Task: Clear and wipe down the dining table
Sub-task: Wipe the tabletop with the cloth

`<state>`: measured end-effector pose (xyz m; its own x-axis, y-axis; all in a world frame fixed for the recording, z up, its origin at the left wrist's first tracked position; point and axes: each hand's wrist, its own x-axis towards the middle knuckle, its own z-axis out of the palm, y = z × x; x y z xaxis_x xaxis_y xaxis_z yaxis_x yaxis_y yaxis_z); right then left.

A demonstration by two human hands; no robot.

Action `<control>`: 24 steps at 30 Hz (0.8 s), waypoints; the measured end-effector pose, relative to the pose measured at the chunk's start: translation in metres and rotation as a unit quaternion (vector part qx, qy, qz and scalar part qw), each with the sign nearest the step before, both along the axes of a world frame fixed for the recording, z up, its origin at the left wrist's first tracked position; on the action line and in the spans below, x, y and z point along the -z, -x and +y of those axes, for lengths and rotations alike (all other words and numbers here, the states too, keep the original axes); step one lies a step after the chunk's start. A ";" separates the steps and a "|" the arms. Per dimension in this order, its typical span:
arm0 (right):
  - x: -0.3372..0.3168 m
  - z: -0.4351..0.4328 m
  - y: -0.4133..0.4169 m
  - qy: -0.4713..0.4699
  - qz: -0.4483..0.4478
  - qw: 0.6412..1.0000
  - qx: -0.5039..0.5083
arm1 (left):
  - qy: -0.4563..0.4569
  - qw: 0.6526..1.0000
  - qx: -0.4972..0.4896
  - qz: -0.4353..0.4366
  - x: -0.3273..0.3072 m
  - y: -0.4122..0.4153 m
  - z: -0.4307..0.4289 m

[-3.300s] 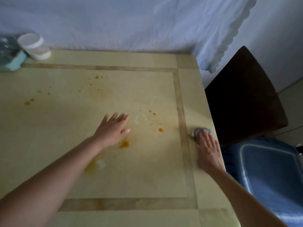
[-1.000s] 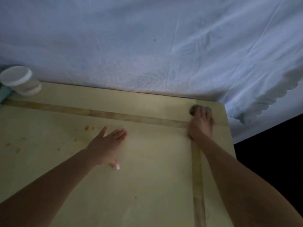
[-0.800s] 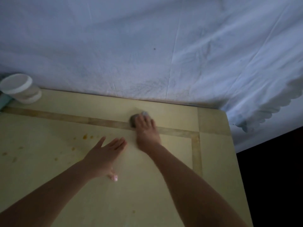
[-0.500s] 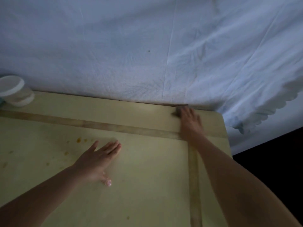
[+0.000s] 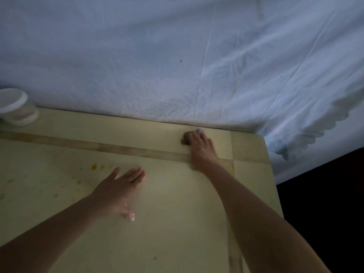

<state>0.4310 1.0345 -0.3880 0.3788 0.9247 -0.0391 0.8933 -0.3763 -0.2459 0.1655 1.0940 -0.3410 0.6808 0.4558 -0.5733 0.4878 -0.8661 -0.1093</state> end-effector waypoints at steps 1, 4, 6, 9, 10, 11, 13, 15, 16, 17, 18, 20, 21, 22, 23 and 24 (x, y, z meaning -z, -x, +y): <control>0.000 -0.004 0.009 0.021 0.004 1.000 -0.011 | 0.000 1.000 0.005 0.000 0.001 -0.001 -0.002; -0.002 -0.020 -0.002 0.031 0.007 0.999 0.008 | 0.002 1.000 -0.003 -0.003 0.000 0.002 0.000; -0.001 -0.044 -0.023 0.025 0.005 0.996 0.081 | 0.005 1.000 -0.002 0.004 -0.004 0.003 -0.004; 0.001 -0.088 -0.047 -0.017 0.003 0.979 0.201 | 0.002 1.000 0.005 0.011 -0.006 0.001 -0.005; 0.001 -0.101 -0.049 -0.018 0.002 0.973 0.231 | 0.003 1.000 0.005 0.010 -0.006 0.001 -0.005; 0.000 -0.112 -0.047 -0.013 0.002 0.966 0.257 | 0.009 1.000 0.002 0.009 -0.005 0.002 -0.004; -0.001 -0.126 -0.038 -0.001 0.004 0.956 0.293 | 0.018 1.000 0.002 0.006 -0.005 0.004 -0.001; 0.000 -0.134 -0.026 -0.001 0.004 0.952 0.306 | 0.011 1.000 0.011 -0.001 -0.003 0.004 0.000; 0.000 -0.134 -0.018 -0.001 0.009 0.952 0.307 | 0.008 1.000 0.011 -0.008 -0.003 0.007 0.002; 0.000 -0.135 -0.010 0.001 0.016 0.951 0.309 | 0.008 1.000 0.013 -0.016 -0.001 0.006 0.003; 0.001 -0.131 0.002 0.000 0.022 0.952 0.306 | 0.010 1.000 0.012 -0.024 -0.001 0.010 0.005; 0.003 -0.129 0.019 -0.010 0.033 0.953 0.300 | 0.020 0.999 0.014 -0.047 0.000 0.008 0.003; 0.005 -0.126 0.028 -0.012 0.036 0.955 0.293 | 0.026 0.998 0.013 -0.062 -0.001 0.009 0.004; 0.007 -0.119 0.037 -0.011 0.037 0.958 0.284 | 0.033 0.996 0.006 -0.079 -0.002 0.016 0.010; 0.009 -0.113 0.043 -0.005 0.035 0.960 0.279 | 0.040 0.994 -0.006 -0.099 -0.005 0.022 0.018; 0.009 -0.106 0.046 0.000 0.033 0.960 0.277 | 0.044 0.992 -0.022 -0.114 -0.008 0.032 0.031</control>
<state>0.3854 0.9284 -0.3974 0.8095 0.5816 -0.0798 0.5381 -0.7895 -0.2954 0.1337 1.1251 -0.3332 0.7788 0.4423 -0.4448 0.5278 -0.8452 0.0838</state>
